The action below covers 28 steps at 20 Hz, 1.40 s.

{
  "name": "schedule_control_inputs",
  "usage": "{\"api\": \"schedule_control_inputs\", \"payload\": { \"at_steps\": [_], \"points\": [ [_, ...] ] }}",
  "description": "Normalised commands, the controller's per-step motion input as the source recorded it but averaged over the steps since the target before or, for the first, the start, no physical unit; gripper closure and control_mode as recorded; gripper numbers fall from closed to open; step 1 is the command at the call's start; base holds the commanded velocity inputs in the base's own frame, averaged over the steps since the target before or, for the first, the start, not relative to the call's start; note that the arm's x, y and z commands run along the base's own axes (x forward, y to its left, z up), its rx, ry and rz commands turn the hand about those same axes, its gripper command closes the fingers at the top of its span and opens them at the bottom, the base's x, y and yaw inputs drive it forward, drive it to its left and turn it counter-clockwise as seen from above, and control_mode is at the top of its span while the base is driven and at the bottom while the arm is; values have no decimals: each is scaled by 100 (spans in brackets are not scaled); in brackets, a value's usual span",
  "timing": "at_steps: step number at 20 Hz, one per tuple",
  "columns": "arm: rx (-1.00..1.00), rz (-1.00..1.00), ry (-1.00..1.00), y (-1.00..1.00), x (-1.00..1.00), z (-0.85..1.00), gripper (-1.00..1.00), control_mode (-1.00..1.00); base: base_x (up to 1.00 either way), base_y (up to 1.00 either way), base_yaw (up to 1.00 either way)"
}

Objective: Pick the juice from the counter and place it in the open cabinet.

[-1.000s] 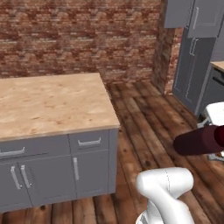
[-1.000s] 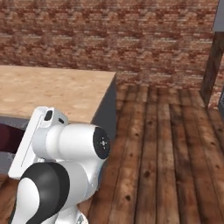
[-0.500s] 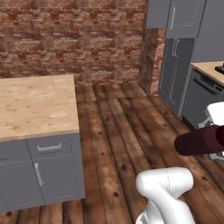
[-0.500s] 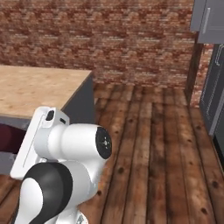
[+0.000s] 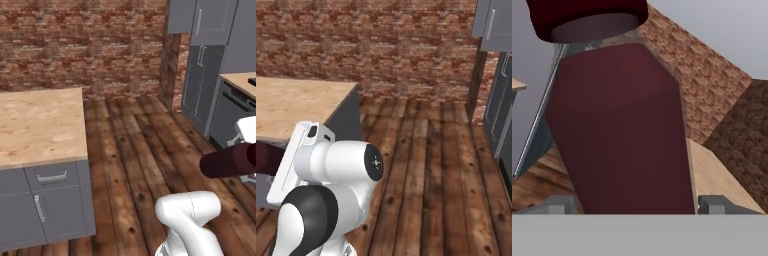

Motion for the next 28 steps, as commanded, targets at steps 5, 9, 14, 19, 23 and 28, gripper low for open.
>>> {"api": "schedule_control_inputs", "payload": {
  "at_steps": [5,9,14,19,23,28],
  "points": [
    [0,0,0,0,0,0,100,100,75,6,0],
    [0,0,0,0,0,0,100,100,82,-1,0],
    [0,0,0,0,0,0,100,100,71,-6,-1],
    [0,0,0,0,0,0,100,100,72,-3,-6],
    [0,0,0,0,0,0,100,100,74,0,-8],
    [0,0,0,0,0,0,100,100,73,0,-8]
  ]
}}
